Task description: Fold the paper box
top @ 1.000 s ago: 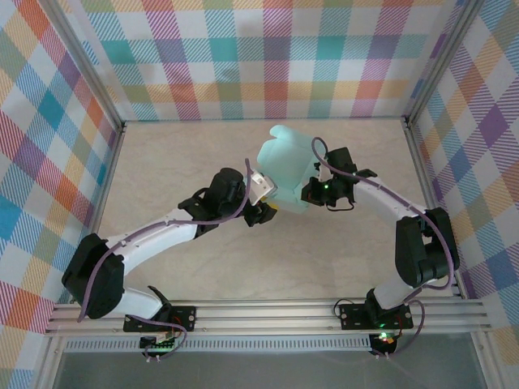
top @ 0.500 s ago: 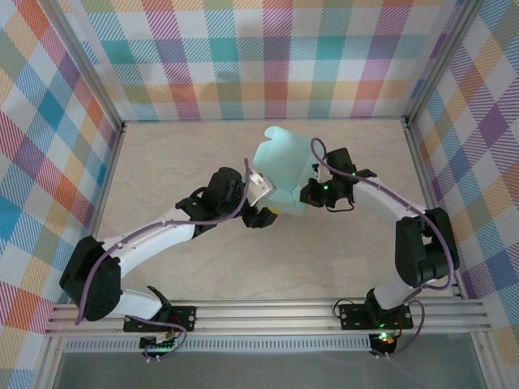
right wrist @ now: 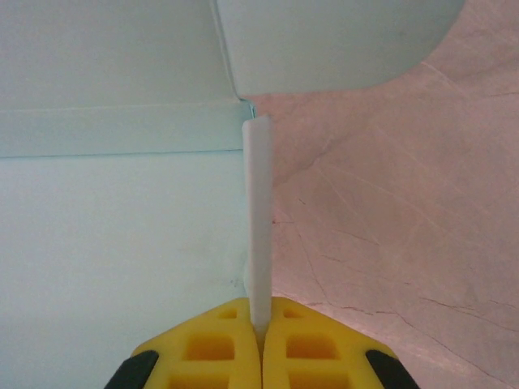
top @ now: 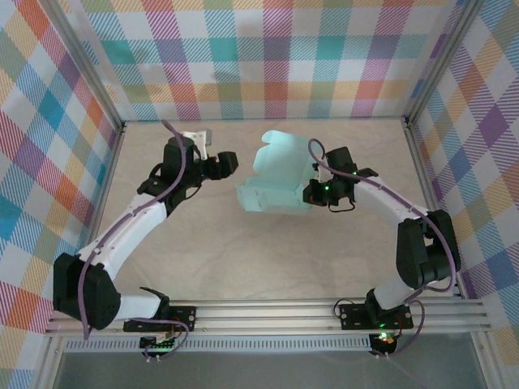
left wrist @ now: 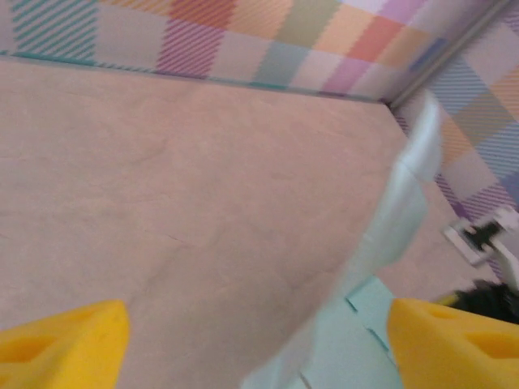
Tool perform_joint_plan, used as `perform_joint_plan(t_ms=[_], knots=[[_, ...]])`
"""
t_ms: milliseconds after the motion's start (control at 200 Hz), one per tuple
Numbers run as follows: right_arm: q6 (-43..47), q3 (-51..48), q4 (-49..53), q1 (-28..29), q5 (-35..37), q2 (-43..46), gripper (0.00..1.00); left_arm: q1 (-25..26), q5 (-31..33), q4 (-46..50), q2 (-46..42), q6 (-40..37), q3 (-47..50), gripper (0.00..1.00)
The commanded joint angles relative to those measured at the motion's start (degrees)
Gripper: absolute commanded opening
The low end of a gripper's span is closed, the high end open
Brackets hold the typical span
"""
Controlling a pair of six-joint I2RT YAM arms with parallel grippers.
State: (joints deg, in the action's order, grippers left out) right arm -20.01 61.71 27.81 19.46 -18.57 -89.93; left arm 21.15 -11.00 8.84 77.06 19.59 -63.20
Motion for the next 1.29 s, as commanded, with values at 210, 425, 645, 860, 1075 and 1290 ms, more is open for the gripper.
perform_joint_plan(t_ms=[210,425,645,860,1075,1290], knots=[[1.38,1.92,0.40,-0.18,-2.45,2.13,0.00,-0.33,-9.89,17.24,14.13,3.43,-14.80,0.16],[0.29,2.56,1.06,-0.22,-1.53,1.36,0.00,0.97,-19.12,18.79,15.76,-0.35,-15.49,0.09],[-1.00,3.06,-0.17,-0.20,-4.17,0.72,0.00,2.29,-22.57,17.27,15.73,-0.43,-13.17,0.13],[-1.17,2.99,-0.32,-0.22,-4.33,0.90,0.00,4.57,-24.52,16.03,17.32,0.00,-13.16,0.12],[-4.32,2.01,-2.41,-1.09,-3.50,1.35,0.00,4.69,-21.63,14.36,14.90,2.59,-8.34,0.13],[-4.86,1.48,-3.14,-1.75,-2.92,1.60,0.00,3.29,-15.27,12.13,8.57,4.79,-3.92,0.17]])
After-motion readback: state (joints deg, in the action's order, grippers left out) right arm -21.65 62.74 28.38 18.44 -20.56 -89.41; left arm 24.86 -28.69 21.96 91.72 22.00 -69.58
